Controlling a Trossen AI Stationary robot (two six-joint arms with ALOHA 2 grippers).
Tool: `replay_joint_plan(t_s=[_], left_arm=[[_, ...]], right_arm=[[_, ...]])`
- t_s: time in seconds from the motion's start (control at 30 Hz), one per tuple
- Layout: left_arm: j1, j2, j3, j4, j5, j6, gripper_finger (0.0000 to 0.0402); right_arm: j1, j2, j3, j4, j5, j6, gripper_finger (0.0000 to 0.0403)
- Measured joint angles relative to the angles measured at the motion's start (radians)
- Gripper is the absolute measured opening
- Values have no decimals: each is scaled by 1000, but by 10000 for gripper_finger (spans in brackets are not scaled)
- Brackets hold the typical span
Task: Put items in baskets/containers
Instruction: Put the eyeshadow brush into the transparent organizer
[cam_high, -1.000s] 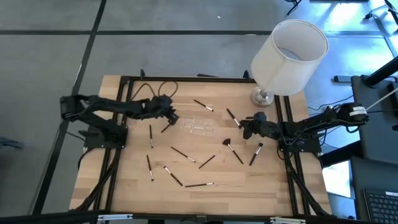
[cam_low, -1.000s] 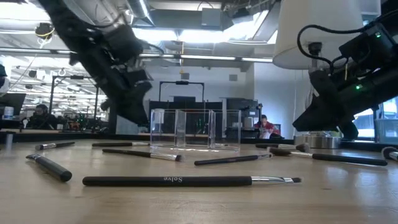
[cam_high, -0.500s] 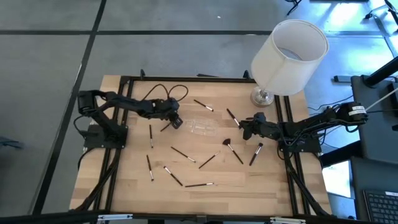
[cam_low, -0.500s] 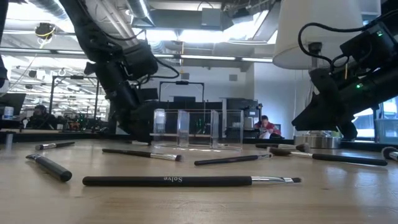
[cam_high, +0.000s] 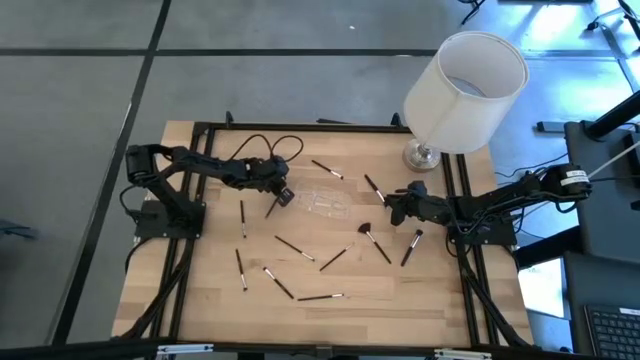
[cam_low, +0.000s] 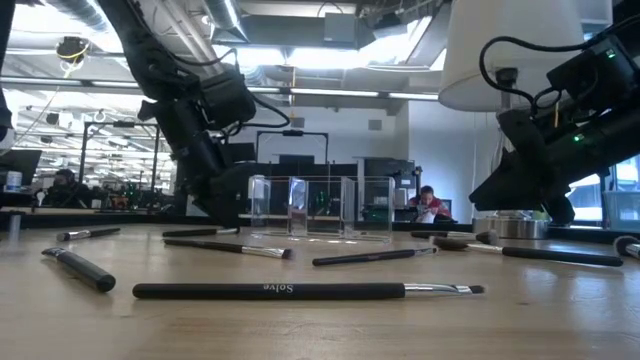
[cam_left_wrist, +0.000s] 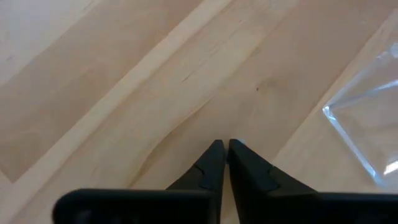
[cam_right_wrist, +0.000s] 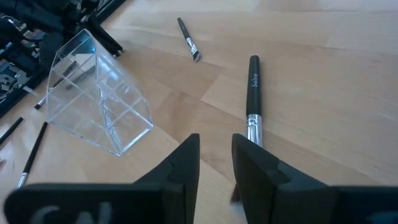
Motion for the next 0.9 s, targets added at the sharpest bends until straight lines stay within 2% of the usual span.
replay_joint_plan(t_s=[0.3,0.43,0.63,0.9], left_arm=[[-3,-178,-5,-33,5,22,2],[-6,-239,-4,-25,18,-21,4],[-76,-212,-4,-32,30,-43,26],[-122,-126,-4,-44,-30,-92,89]], right_arm=[[0,0,0,0,0,2,94],[0,0,0,0,0,6,94],[0,0,0,0,-8,7,94],[0,0,0,-3,-8,28,94]])
